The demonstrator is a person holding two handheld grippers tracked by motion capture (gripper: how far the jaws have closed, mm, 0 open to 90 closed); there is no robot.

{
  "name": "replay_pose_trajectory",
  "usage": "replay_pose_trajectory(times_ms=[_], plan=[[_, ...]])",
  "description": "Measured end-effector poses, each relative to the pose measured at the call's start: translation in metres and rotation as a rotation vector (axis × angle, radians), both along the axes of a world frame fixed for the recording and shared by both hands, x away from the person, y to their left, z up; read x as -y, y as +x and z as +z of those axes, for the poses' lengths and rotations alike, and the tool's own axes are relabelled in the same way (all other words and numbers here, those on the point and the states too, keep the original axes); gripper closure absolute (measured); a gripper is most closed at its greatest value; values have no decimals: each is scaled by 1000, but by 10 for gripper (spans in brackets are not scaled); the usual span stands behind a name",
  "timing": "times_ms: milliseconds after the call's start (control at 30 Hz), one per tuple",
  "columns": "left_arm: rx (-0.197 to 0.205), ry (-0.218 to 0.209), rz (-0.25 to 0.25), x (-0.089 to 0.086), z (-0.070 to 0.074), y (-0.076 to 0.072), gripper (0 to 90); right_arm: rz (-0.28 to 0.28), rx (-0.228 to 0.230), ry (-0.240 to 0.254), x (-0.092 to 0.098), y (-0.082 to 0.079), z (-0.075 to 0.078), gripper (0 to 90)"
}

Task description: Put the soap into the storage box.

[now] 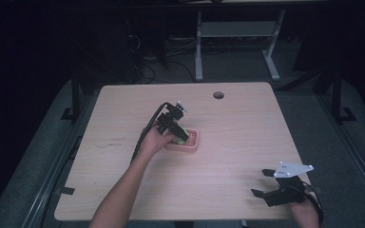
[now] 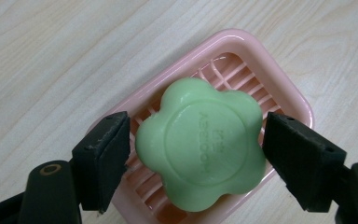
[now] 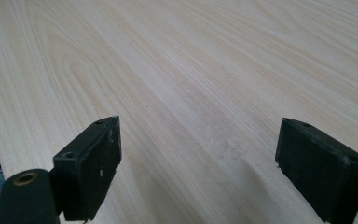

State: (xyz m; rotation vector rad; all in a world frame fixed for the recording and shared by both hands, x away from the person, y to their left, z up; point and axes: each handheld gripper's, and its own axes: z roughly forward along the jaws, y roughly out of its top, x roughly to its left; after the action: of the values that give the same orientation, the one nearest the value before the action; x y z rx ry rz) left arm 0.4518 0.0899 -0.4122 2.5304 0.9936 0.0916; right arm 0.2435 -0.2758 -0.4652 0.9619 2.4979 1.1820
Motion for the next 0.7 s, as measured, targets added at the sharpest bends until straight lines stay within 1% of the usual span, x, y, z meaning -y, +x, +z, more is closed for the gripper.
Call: replay_pose_trajectory(times_ms=[133,267,367,400,500,700], plan=[[0,3,-6,0,1,-1,221,-1,-3,-1,0,0,0,138],[10,4,-6,0,4,-2,222,-1,-3,-1,0,0,0,138],[12,-2,-3,-2,6,-4,221,-1,-2,-1,0,0,0,138],[14,8,-13,-4,8,-4,221,-1,-2,-1,-1,0,0,138],[18,6,-15,-6,10,-5,220,-3,-3,-1,0,0,0,138],[19,6,-12,-8,11,-7,219,-7,-2,0,0,0,0,138]])
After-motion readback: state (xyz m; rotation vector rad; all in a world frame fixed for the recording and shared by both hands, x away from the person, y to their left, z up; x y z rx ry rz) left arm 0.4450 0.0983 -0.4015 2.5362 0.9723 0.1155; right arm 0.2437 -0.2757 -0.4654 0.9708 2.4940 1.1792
